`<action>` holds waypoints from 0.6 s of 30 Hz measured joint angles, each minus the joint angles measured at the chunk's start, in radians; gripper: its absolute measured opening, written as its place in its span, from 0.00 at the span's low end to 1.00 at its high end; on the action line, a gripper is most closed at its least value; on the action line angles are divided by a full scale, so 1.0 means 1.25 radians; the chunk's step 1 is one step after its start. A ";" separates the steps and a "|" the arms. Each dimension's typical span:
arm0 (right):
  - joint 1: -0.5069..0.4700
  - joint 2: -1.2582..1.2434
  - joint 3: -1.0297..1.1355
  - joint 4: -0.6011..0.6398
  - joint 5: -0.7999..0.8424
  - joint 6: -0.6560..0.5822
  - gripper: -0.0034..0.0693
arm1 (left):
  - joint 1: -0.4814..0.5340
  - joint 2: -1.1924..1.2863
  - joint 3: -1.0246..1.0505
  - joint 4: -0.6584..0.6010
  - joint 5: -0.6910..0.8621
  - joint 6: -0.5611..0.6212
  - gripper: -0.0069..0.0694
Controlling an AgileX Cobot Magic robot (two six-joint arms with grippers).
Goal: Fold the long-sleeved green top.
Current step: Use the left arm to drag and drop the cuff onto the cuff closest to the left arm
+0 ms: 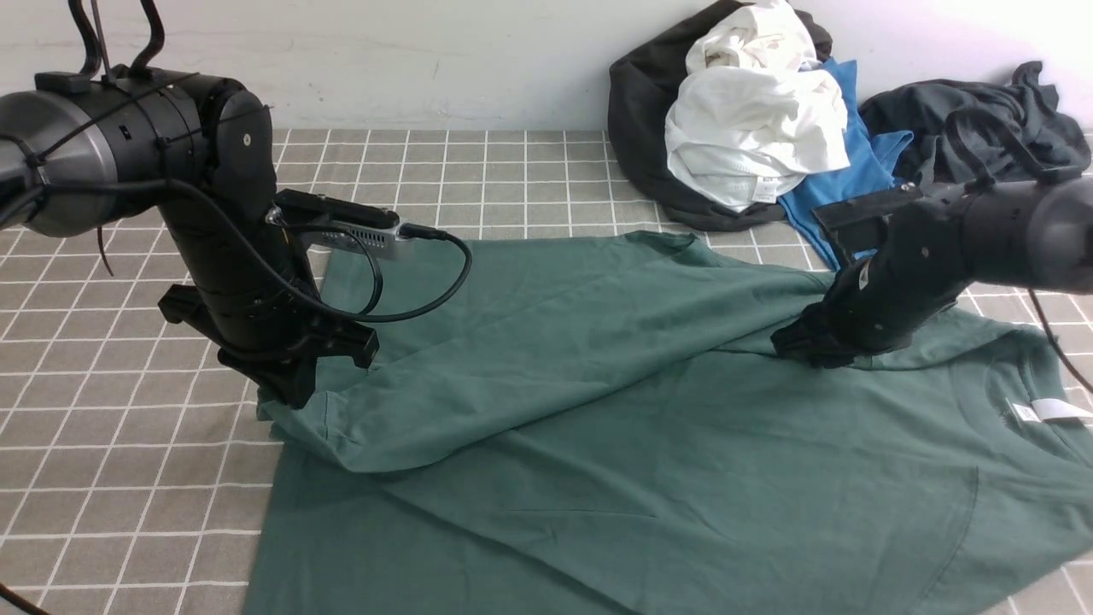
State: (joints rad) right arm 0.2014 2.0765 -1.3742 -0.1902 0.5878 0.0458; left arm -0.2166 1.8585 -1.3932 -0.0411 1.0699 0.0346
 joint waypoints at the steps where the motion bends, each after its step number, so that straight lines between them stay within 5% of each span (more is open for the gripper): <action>1: 0.000 0.001 -0.005 -0.014 0.005 0.000 0.22 | 0.000 0.000 0.000 0.000 0.000 0.000 0.12; 3: 0.000 0.001 -0.012 -0.043 0.015 0.000 0.10 | 0.000 0.000 0.000 0.000 0.000 0.000 0.12; 7: -0.004 -0.004 -0.018 -0.075 0.035 0.000 0.04 | 0.000 0.000 0.000 0.000 0.001 0.000 0.12; 18: -0.032 -0.004 -0.021 -0.004 0.061 0.032 0.09 | 0.000 0.000 0.000 0.000 0.001 0.000 0.12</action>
State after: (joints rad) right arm 0.1611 2.0710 -1.3999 -0.1947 0.6647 0.0858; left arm -0.2166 1.8581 -1.3932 -0.0411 1.0707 0.0346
